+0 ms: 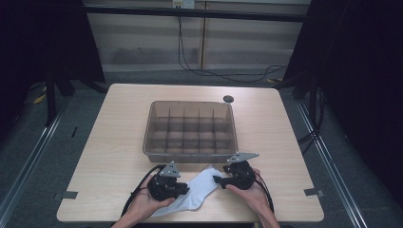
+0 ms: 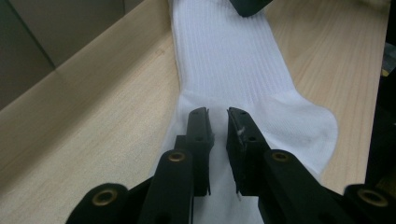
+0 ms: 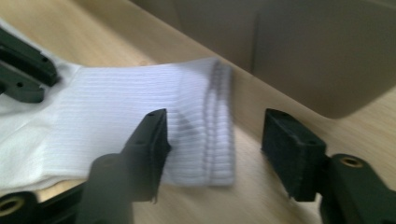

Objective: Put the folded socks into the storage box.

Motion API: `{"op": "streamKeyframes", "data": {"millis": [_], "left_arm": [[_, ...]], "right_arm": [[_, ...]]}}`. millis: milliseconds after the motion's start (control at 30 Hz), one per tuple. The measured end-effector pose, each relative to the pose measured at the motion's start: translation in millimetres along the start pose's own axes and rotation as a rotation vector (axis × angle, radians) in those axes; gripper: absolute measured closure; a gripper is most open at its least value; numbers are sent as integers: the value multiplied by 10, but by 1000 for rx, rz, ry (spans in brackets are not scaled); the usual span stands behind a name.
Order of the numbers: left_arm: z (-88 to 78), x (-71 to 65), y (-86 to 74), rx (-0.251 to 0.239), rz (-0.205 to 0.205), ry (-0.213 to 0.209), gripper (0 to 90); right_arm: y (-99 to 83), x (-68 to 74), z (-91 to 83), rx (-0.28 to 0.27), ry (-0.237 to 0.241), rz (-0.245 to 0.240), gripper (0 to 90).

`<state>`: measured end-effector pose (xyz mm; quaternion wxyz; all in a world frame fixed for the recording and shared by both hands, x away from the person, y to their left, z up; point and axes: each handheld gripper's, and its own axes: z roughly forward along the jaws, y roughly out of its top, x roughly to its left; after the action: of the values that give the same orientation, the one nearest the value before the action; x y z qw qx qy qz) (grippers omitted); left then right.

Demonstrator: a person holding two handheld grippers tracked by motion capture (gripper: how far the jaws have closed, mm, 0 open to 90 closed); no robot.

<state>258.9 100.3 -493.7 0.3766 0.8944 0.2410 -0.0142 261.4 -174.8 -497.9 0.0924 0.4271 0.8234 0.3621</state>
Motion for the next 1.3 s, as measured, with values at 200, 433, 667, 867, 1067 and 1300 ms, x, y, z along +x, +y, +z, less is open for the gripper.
{"op": "streamKeyframes", "data": {"millis": [200,433,667,867,1067,1300], "left_arm": [[2,-16,17,6,-9,2,767],[10,-138,83,-20,6,-22,744],[87,-135,66,-1,21,-8,735],[170,-187,101,-24,29,8,759],[319,-255,183,-63,17,-2,759],[227,-329,182,-73,30,-62,772]], "right_arm": [[-9,65,11,-5,8,-22,641],[-16,81,21,-17,38,10,761],[32,94,-137,-68,76,26,768],[117,147,-310,-125,79,1,775],[194,116,-444,-149,92,-2,777],[189,47,-528,-157,101,-10,779]]}}
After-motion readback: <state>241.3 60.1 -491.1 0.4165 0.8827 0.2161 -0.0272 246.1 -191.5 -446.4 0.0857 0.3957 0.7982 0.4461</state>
